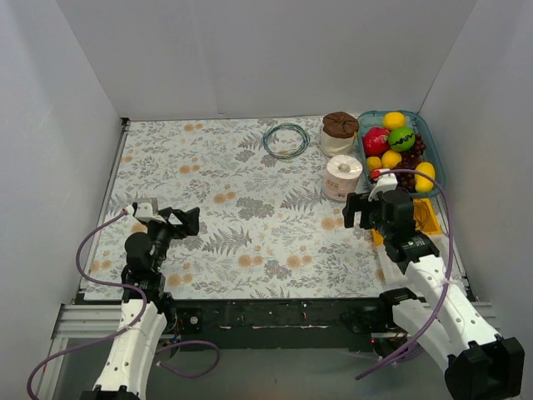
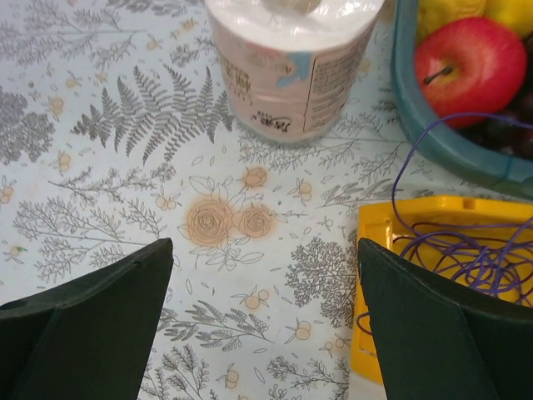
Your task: Untangle the cables
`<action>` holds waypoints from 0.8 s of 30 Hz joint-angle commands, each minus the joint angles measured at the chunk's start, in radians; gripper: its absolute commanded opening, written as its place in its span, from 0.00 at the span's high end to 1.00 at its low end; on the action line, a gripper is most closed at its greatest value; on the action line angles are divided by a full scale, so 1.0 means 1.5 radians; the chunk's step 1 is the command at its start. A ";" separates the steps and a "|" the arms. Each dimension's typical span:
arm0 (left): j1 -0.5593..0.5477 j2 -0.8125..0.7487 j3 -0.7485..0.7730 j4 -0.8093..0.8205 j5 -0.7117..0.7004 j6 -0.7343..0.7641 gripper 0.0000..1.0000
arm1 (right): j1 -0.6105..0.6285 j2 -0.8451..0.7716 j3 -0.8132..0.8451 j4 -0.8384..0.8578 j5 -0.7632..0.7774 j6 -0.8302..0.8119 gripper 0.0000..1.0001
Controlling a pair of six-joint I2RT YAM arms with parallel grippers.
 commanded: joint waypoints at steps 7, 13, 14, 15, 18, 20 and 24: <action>0.075 0.047 -0.006 0.029 0.096 0.024 0.02 | 0.036 -0.133 -0.238 0.376 0.023 0.054 0.02; 0.080 0.068 0.004 0.029 0.102 0.022 0.02 | 0.041 -0.182 -0.274 0.350 0.121 0.109 0.02; 0.081 0.076 0.005 0.030 0.104 0.022 0.02 | 0.043 -0.184 -0.277 0.361 0.107 0.104 0.02; 0.082 0.079 0.005 0.031 0.107 0.022 0.02 | 0.047 -0.184 -0.279 0.361 0.106 0.099 0.02; 0.086 0.084 0.004 0.034 0.112 0.024 0.02 | 0.051 -0.192 -0.285 0.332 0.179 0.115 0.02; 0.088 0.084 0.003 0.034 0.113 0.023 0.02 | 0.052 -0.202 -0.283 0.328 0.184 0.110 0.02; 0.090 0.083 0.001 0.034 0.110 0.021 0.02 | 0.052 -0.217 -0.280 0.324 0.187 0.092 0.02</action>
